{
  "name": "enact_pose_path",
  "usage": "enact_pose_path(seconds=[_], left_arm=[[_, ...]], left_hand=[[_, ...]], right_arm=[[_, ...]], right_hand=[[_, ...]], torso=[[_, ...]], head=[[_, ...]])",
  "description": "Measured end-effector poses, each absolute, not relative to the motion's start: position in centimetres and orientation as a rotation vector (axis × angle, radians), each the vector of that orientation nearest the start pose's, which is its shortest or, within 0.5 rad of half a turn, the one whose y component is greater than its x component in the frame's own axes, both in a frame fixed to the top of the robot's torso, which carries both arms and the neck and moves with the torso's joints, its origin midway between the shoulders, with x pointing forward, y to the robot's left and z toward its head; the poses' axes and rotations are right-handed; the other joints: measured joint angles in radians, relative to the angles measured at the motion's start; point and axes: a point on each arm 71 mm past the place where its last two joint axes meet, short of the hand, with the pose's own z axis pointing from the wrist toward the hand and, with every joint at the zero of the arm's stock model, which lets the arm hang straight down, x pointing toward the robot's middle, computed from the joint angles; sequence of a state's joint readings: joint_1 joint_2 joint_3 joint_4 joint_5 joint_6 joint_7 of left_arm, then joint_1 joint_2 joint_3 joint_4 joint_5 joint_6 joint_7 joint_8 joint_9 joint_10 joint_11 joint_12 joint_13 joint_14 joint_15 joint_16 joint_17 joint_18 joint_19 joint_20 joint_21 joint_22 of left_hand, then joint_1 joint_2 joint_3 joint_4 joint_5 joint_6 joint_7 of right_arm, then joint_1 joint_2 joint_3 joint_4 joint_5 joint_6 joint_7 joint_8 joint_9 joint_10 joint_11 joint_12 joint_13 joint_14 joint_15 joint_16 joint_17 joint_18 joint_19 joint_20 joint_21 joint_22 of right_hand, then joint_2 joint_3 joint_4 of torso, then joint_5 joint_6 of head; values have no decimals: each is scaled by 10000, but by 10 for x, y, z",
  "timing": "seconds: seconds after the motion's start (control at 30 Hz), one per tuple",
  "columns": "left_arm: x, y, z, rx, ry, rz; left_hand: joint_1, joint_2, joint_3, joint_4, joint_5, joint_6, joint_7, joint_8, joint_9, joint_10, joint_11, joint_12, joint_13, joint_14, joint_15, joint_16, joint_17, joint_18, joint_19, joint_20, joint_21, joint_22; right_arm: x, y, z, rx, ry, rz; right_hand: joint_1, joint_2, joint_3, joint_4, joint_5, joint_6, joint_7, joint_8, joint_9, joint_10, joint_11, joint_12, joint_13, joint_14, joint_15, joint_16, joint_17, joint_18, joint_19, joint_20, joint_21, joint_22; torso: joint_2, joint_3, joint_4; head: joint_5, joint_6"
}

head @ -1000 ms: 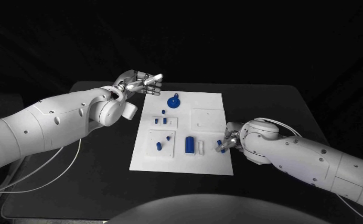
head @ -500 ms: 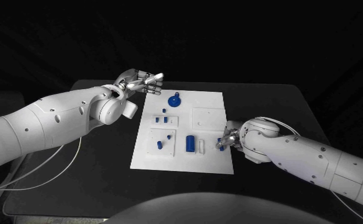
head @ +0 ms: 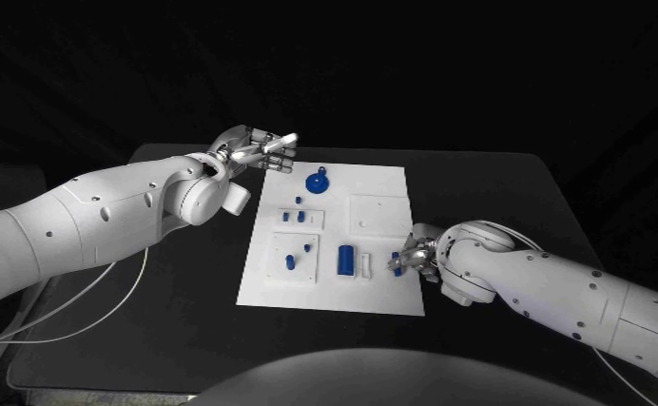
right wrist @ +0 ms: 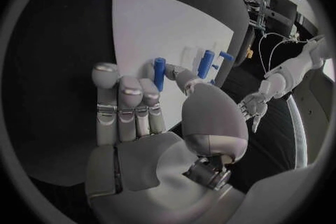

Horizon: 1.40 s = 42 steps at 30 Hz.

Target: Assemble the parts on the task board

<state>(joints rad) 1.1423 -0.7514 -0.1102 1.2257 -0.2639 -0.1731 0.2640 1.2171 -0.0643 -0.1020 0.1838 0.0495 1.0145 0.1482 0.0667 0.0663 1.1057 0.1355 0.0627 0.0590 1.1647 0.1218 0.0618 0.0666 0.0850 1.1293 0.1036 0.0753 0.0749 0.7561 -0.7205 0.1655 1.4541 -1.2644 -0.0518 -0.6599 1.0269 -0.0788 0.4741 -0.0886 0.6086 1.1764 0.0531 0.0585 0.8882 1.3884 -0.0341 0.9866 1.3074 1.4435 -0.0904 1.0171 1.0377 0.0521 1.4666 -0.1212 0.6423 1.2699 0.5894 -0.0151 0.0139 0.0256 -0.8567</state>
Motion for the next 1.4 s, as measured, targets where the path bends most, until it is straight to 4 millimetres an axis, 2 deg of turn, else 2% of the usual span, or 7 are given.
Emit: enact_pose_path(seconds=[0.03, 0.17, 0.4, 0.5, 1.3, 1.37, 1.4], left_arm=[[513, 245, -256, -9604, 17119, -12601], [513, 245, -256, -9604, 17157, -12584], [512, 245, -256, -9598, 17211, -12565], [512, 245, -256, -9592, 17232, -12559], [512, 244, -257, -9542, 17363, -12551], [512, 244, -257, -9540, 17372, -12550], [512, 244, -257, -9538, 17378, -12548]], left_hand=[[0, 0, 0, 0, 0, 0, 0, 0, 0, 0, 0, 0, 0, 0, 0, 0, 0, 0, 0, 0, 0, 0], [0, 0, 0, 0, 0, 0, 0, 0, 0, 0, 0, 0, 0, 0, 0, 0, 0, 0, 0, 0, 0, 0], [0, 0, 0, 0, 0, 0, 0, 0, 0, 0, 0, 0, 0, 0, 0, 0, 0, 0, 0, 0, 0, 0], [0, 0, 0, 0, 0, 0, 0, 0, 0, 0, 0, 0, 0, 0, 0, 0, 0, 0, 0, 0, 0, 0], [0, 0, 21, 76, 0, -35, 35, 0, 0, 0, 0, 0, 0, 0, 0, 0, 0, 0, -36, 36, 0, 0], [0, 0, 51, 107, 0, -35, 35, 0, 0, -31, 31, 0, 0, 0, 0, 0, 0, 0, -36, 36, 0, 0], [0, 0, 51, 106, 0, -35, 35, 0, 0, -38, 37, 0, 0, 0, 0, 0, 0, 0, -36, 36, 0, 0]], right_arm=[[408, -190, -358, 4342, 23919, 3010], [405, -187, -357, 4874, 23949, 3359], [402, -181, -355, 5483, 23900, 3885], [401, -176, -353, 5662, 23860, 4106], [403, -158, -356, 6018, 24094, 4643], [403, -158, -356, 6021, 24103, 4639], [403, -158, -356, 6019, 24110, 4640]], right_hand=[[0, 0, 1, 0, 2, -3, 3, 22, -5, 0, 0, 0, 0, -1, 1, 0, -8, -1, 0, 0, 0, 1], [0, 0, 70, 70, 194, 13, 39, 21, -1191, -1, 1, 0, 0, -3, 3, 0, -25, -2, 0, 0, 0, 26], [1, -1, 97, 94, 307, 24, 56, 24, -4959, -1, 1, 0, 0, 39, -9, -46, -39, -3, 0, -1, 0, 47], [1, -1, 234, -16, 354, 12, 69, 12, -5759, 0, 0, 0, -1, 54, -18, -46, -49, -1, 1, -1, 0, 65], [2, -1, 284, -623, 254, 59, 77, 27, -5923, 1, 0, -39, -1, 33, -38, -46, -69, 0, 1, -1, -154, 99], [3, 0, 92, -817, 67, 60, 76, 55, -5918, 1, -1, -50, -1, 33, -37, -46, -71, 1, 1, -1, -219, 78], [1, 3, 364, -1269, -8, 60, 76, 75, -5912, 1, -1, -78, -1, 33, -37, -46, -79, 0, 1, -1, -233, 58]], torso=[[-1, 0, 0], [-1, 0, 1], [2, -3, 3], [1, -2, 1], [1, 0, 0], [2, 0, 0], [2, -1, 0]], head=[[1, 1], [21, 14], [52, 18], [60, 11], [56, -26], [68, -28], [71, -29]])
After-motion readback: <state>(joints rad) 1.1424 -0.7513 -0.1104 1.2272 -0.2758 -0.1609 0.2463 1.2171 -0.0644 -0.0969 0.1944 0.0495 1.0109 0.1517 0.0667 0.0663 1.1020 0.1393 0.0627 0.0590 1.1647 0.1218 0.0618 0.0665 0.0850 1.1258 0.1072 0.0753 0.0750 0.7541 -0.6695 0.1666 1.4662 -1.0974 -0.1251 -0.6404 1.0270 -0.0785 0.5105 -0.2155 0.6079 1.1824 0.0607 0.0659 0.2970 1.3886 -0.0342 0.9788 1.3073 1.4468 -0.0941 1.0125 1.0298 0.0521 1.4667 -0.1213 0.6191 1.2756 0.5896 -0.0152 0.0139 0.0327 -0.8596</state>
